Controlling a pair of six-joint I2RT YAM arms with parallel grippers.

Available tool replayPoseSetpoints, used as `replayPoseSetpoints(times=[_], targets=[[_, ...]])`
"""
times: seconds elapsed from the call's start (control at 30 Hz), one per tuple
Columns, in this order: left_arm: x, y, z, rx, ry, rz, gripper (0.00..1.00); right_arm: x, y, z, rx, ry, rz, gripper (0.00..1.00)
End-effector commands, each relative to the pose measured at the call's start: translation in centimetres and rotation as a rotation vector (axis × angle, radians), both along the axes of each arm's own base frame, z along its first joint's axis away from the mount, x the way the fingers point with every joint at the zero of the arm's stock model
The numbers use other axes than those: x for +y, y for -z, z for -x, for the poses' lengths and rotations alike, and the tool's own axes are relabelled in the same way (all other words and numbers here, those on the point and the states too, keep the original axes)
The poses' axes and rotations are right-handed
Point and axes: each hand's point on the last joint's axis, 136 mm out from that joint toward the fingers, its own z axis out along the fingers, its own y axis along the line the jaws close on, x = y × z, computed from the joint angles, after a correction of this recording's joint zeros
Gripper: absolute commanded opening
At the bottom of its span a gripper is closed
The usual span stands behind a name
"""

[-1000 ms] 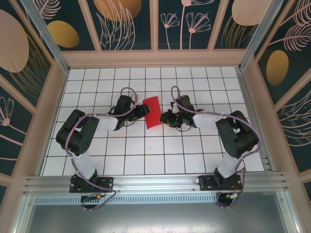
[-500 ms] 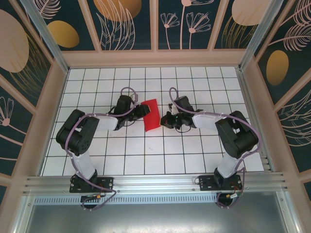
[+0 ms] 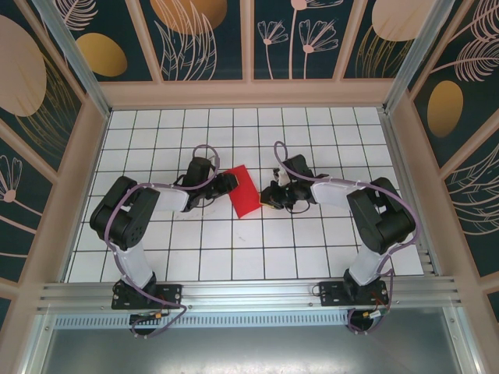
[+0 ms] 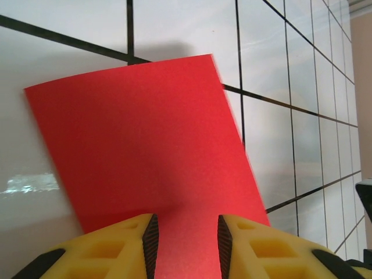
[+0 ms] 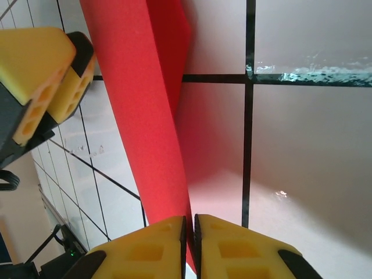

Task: Fold a paper plane with a square sheet of paper (pick it up from the middle)
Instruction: Third fold the triangle at the center of the table.

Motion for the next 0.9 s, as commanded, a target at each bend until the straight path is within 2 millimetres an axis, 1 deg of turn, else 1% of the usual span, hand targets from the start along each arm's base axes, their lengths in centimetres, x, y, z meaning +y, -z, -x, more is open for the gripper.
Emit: replayPoseSetpoints(times=[0.0, 0.17, 0.3, 0.37, 0.57, 0.7, 0.87], targets=[[0.3, -0.1, 0.2, -0.017, 0.000, -0.033, 0.35, 0.3, -1.6, -0.6, -0.034, 0.036, -0.031, 0.14], [0.5, 0.8, 0.4, 0.002, 0.000, -0.047, 0.35, 0.7, -2.2, -0.7, -0.039, 0.038, -0.046, 0.08], [0.6, 1.4, 0.4, 0.011, 0.000, -0.059, 0.35, 1.6, -2.9, -1.2, -0.044, 0.029, -0.080, 0.08], [0.7, 1.8, 0.5, 0.018, -0.001, -0.067, 0.34, 2.8, -3.1, -1.1, -0.049, 0.005, -0.090, 0.08], [0.9, 2.6, 0.5, 0.031, -0.002, -0.093, 0.33, 5.4, -4.0, -1.7, -0.076, -0.039, -0.128, 0.08], [1.0, 2.8, 0.5, 0.033, -0.001, -0.102, 0.32, 6.8, -3.7, -2.2, -0.087, -0.057, -0.134, 0.08], [1.0, 2.5, 0.4, 0.026, -0.003, -0.104, 0.32, 7.8, -2.6, -2.8, -0.092, -0.058, -0.124, 0.07]])
